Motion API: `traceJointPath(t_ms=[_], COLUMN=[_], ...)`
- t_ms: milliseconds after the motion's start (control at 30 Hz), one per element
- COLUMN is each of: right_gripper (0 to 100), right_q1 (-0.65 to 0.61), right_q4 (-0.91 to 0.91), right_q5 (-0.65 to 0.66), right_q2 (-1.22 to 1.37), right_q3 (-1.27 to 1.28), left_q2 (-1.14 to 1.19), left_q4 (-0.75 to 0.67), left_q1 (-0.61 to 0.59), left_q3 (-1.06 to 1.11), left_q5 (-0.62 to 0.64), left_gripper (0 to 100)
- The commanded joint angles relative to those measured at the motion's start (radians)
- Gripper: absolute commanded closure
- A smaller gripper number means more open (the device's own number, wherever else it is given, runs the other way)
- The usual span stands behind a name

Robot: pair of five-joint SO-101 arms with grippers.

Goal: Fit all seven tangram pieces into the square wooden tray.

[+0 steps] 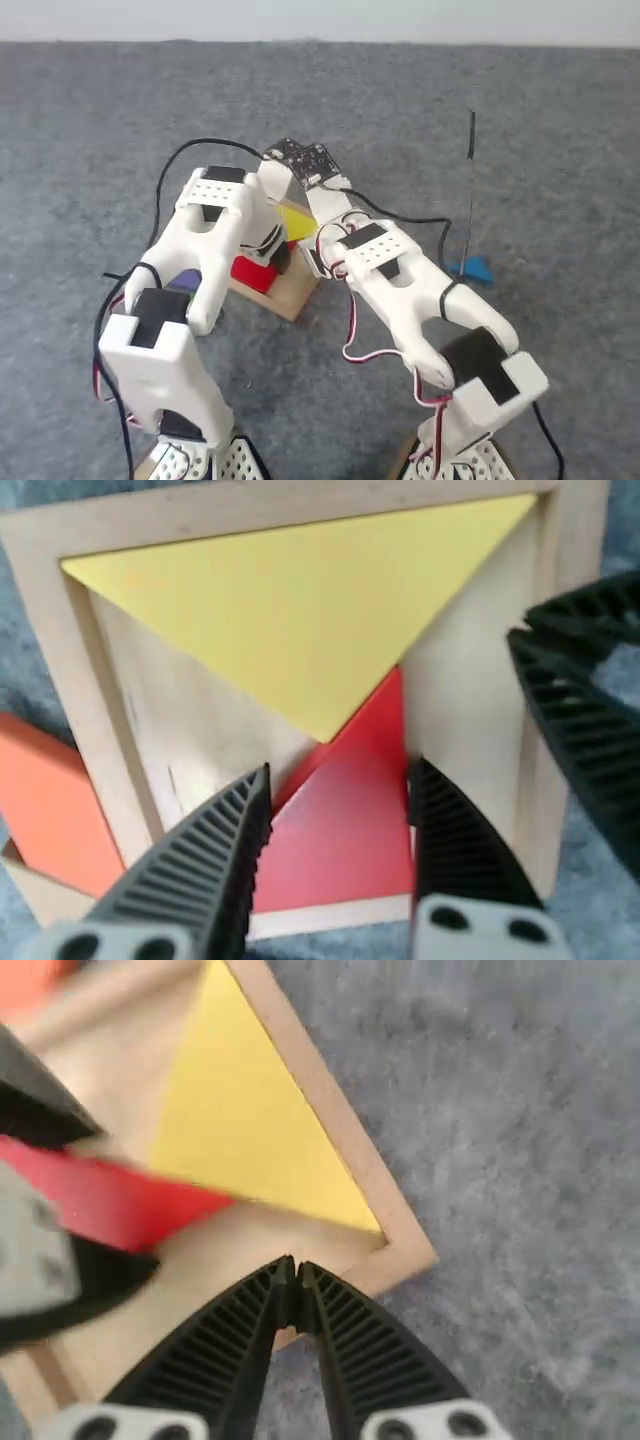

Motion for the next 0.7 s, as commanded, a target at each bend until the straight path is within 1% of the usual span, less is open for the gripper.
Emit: traceJointPath(t_ms=[0, 67, 233, 433, 567, 667], right_gripper=[99.1, 99.1, 99.1, 99.1, 99.1, 99.1], right_q1=[-0.004, -0.007, 0.001, 0.048, 0.099, 0.094], right_q4=[0.024, 0.044, 0.008, 0.013, 0.065, 0.182], right_q5=[0.002, 0.009, 0.012, 0.014, 0.015, 0.060], right_q2=[0.022, 0.050, 0.093, 0.099, 0.137, 0.196], right_q3=[-0.077, -0.104, -0.123, -0.127, -0.158, -0.252], left_q2=[0.003, 0.003, 0.003, 0.003, 0.003, 0.003], left_q4=[0.029, 0.029, 0.032, 0.029, 0.028, 0.026], left_q1=[-0.035, -0.037, -0.037, -0.037, -0.037, -0.037], left_q3=[-0.021, -0.021, -0.021, -0.021, -0.021, -0.019], left_q5=[-0.044, -0.043, -0.044, -0.043, -0.040, -0.040], left_gripper=[80, 80, 80, 80, 81, 87])
